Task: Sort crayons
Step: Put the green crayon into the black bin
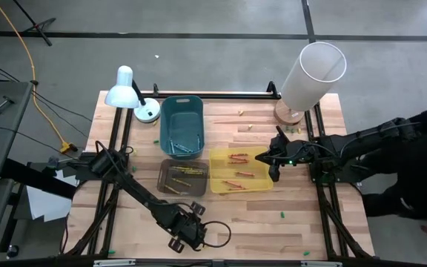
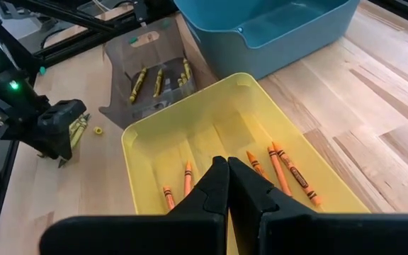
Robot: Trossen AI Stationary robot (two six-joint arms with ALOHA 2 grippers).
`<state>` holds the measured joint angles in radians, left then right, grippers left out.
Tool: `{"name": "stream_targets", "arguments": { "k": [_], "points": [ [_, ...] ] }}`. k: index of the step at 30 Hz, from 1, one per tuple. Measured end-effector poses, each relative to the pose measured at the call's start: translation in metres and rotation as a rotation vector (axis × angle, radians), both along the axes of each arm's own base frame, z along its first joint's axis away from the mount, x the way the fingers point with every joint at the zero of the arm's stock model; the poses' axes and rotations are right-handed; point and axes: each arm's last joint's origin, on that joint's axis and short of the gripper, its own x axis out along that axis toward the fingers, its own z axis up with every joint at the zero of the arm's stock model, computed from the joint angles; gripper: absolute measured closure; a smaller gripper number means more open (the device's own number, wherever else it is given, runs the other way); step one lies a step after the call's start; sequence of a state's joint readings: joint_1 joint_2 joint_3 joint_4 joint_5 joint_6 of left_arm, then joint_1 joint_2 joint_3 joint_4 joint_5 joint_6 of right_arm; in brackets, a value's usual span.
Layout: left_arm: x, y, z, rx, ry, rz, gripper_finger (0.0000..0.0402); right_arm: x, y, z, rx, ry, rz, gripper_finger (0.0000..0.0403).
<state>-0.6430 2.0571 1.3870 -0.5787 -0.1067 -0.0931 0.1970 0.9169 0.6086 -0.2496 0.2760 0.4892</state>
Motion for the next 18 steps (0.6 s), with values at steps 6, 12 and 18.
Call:
{"name": "stream_targets", "arguments": {
  "k": [6,12,18],
  "points": [
    [0.005,0.003,-0.008,-0.005,0.019,0.062,0.0277,-0.001,0.0,-0.001,-0.002,0.01,0.0,0.0403],
    [0.01,0.012,-0.009,-0.005,0.024,0.098,0.037,-0.001,0.0,-0.001,-0.003,0.018,0.001,0.0403],
    [0.013,0.018,-0.004,-0.028,0.024,0.126,0.0398,-0.001,0.0,-0.002,-0.003,0.018,0.001,0.0403]
  ]
}}
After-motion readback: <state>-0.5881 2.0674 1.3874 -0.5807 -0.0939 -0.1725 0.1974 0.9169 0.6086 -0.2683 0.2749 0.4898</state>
